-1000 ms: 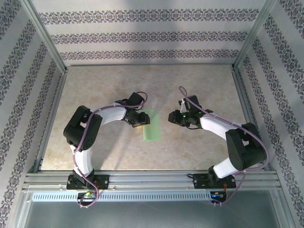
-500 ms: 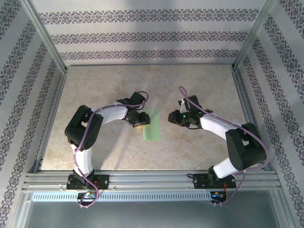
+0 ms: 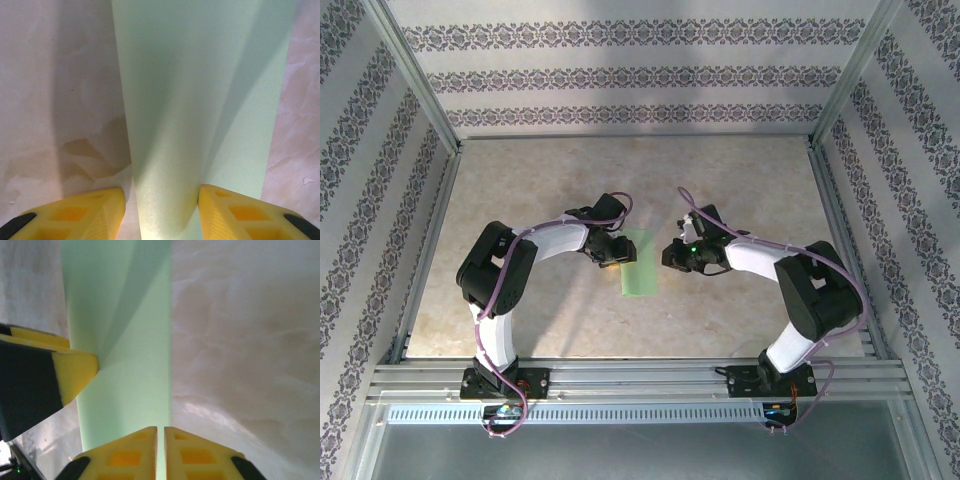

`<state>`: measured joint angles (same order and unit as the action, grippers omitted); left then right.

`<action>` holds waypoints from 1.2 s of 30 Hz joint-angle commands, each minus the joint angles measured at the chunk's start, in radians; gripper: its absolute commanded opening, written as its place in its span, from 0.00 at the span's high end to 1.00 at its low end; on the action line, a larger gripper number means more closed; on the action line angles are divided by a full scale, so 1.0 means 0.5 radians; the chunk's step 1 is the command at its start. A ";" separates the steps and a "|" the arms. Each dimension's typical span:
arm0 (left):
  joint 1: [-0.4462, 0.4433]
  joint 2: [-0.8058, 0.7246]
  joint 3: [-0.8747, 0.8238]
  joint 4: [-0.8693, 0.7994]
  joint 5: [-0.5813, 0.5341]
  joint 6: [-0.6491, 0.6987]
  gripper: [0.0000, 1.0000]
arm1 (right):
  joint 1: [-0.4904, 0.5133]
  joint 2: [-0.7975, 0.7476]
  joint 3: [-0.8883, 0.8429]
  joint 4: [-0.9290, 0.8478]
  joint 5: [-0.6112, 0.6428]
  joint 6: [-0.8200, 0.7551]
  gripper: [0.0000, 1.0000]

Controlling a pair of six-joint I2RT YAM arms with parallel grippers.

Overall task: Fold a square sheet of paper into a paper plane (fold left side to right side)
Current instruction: Hold the square sheet of paper at the center of the table.

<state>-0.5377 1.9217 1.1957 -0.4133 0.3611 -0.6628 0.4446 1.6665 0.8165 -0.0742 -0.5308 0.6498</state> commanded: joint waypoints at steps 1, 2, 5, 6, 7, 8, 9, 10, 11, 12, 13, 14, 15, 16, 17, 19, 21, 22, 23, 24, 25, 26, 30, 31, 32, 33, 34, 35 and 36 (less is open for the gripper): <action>-0.088 0.231 -0.072 0.041 -0.037 0.025 0.53 | 0.063 0.092 0.089 0.109 -0.100 0.050 0.93; -0.087 0.229 -0.075 0.041 -0.038 0.025 0.53 | 0.078 0.115 0.103 0.120 -0.109 0.060 0.95; -0.087 0.229 -0.075 0.041 -0.041 0.025 0.53 | 0.110 0.177 0.147 0.148 -0.112 0.086 0.99; -0.088 0.231 -0.076 0.041 -0.041 0.022 0.53 | 0.116 0.189 0.155 0.154 -0.113 0.092 1.00; -0.087 0.231 -0.075 0.041 -0.040 0.022 0.53 | 0.124 0.202 0.167 0.162 -0.113 0.098 1.00; -0.087 0.230 -0.077 0.041 -0.040 0.019 0.53 | 0.128 0.217 0.175 0.164 -0.116 0.099 1.00; -0.087 0.231 -0.077 0.041 -0.039 0.020 0.53 | 0.132 0.226 0.184 0.164 -0.116 0.099 1.00; -0.089 0.231 -0.075 0.041 -0.040 0.021 0.53 | 0.135 0.242 0.189 0.164 -0.116 0.102 1.00; -0.087 0.231 -0.075 0.041 -0.040 0.021 0.53 | 0.137 0.253 0.192 0.166 -0.116 0.108 1.00; -0.087 0.231 -0.075 0.040 -0.041 0.019 0.53 | 0.138 0.266 0.194 0.167 -0.119 0.111 1.00; -0.088 0.231 -0.075 0.038 -0.041 0.019 0.53 | 0.141 0.276 0.197 0.170 -0.124 0.112 1.00; -0.087 0.231 -0.077 0.041 -0.040 0.019 0.53 | 0.147 0.287 0.198 0.170 -0.123 0.112 1.00; -0.087 0.231 -0.075 0.041 -0.041 0.019 0.53 | 0.150 0.292 0.201 0.169 -0.120 0.112 1.00; -0.089 0.231 -0.076 0.041 -0.039 0.019 0.53 | 0.152 0.296 0.202 0.167 -0.117 0.112 1.00; -0.087 0.231 -0.076 0.041 -0.038 0.019 0.53 | 0.154 0.298 0.202 0.167 -0.115 0.111 1.00; -0.087 0.233 -0.077 0.045 -0.037 0.016 0.53 | 0.157 0.302 0.201 0.167 -0.108 0.109 1.00; -0.088 0.234 -0.078 0.041 -0.038 0.016 0.53 | 0.160 0.326 0.204 0.161 -0.101 0.102 1.00; -0.088 0.234 -0.075 0.041 -0.038 0.016 0.53 | 0.163 0.332 0.200 0.161 -0.101 0.102 1.00; -0.087 0.234 -0.075 0.041 -0.036 0.016 0.53 | 0.163 0.338 0.200 0.161 -0.101 0.102 1.00; -0.087 0.234 -0.075 0.041 -0.038 0.016 0.53 | 0.163 0.344 0.200 0.161 -0.101 0.101 1.00; -0.087 0.234 -0.075 0.044 -0.036 0.016 0.53 | 0.163 0.350 0.201 0.158 -0.098 0.099 1.00; -0.088 0.234 -0.078 0.049 -0.038 0.013 0.53 | 0.163 0.355 0.201 0.153 -0.097 0.097 1.00; -0.087 0.234 -0.086 0.060 -0.034 0.009 0.52 | 0.164 0.385 0.208 0.105 -0.072 0.072 1.00; -0.088 0.231 -0.087 0.060 -0.033 0.009 0.52 | 0.163 0.394 0.206 0.089 -0.068 0.066 1.00; -0.088 0.231 -0.087 0.060 -0.038 0.009 0.52 | 0.164 0.403 0.208 0.081 -0.067 0.065 1.00; -0.088 0.228 -0.089 0.058 -0.038 0.009 0.52 | 0.163 0.411 0.201 0.076 -0.065 0.064 1.00; -0.087 0.225 -0.086 0.057 -0.039 0.013 0.52 | 0.163 0.419 0.198 0.067 -0.060 0.061 1.00; -0.087 0.220 -0.084 0.057 -0.041 0.014 0.52 | 0.166 0.424 0.194 0.058 -0.053 0.059 1.00; -0.088 0.216 -0.084 0.059 -0.044 0.016 0.51 | 0.166 0.433 0.190 0.054 -0.049 0.055 1.00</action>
<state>-0.5377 1.9224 1.1965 -0.4129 0.3614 -0.6632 0.5198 1.8511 0.9051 -0.0044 -0.5743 0.7002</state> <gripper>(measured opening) 0.483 0.055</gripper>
